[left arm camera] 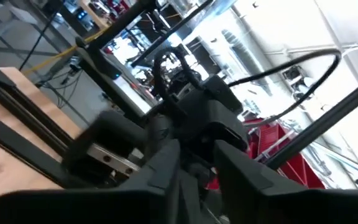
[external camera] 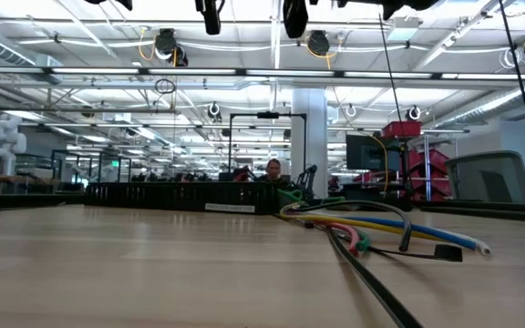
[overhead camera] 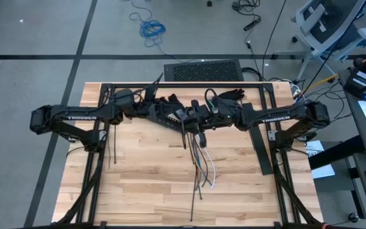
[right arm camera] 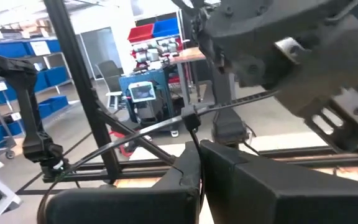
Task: Ziptie cables
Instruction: Insert the black zip tie into the lock head
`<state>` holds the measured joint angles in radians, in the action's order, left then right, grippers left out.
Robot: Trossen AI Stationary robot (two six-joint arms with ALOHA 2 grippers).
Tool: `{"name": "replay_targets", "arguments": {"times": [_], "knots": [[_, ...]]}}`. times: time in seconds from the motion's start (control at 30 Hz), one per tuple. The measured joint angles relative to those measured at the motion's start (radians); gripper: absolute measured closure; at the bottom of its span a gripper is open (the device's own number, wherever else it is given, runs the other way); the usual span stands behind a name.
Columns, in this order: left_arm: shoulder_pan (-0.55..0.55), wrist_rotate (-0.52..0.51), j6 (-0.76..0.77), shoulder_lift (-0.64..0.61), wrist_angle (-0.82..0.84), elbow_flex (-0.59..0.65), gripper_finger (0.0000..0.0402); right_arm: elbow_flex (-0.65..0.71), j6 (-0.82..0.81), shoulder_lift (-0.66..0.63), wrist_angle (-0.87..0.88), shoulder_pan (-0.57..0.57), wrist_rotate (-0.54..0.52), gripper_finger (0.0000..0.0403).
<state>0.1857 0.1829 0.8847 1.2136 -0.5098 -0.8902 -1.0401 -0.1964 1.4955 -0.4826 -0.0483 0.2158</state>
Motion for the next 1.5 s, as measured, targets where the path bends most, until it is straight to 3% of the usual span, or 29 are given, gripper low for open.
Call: {"name": "replay_targets", "arguments": {"times": [0.17, 0.33, 0.97, 1.5], "knots": [[0.007, 0.005, 0.105, 0.0, 0.031, 0.0, 0.0242, 0.0, 0.003, -0.004, -0.018, -0.002, 0.0, 0.0403], [-0.005, 0.048, 0.181, 0.0, 0.026, 0.0, 0.0213, 0.0, 0.01, -0.004, -0.015, -0.01, 0.0, 0.0403], [-0.036, 0.058, 0.337, 0.0, -0.016, 0.0, 0.0209, 0.0, 0.025, -0.003, 0.012, -0.028, -0.001, 0.0403], [-0.05, 0.072, 0.332, 0.057, -0.021, -0.001, 0.0209, 0.001, 0.016, -0.003, 0.03, -0.038, -0.004, 0.0403]]}}
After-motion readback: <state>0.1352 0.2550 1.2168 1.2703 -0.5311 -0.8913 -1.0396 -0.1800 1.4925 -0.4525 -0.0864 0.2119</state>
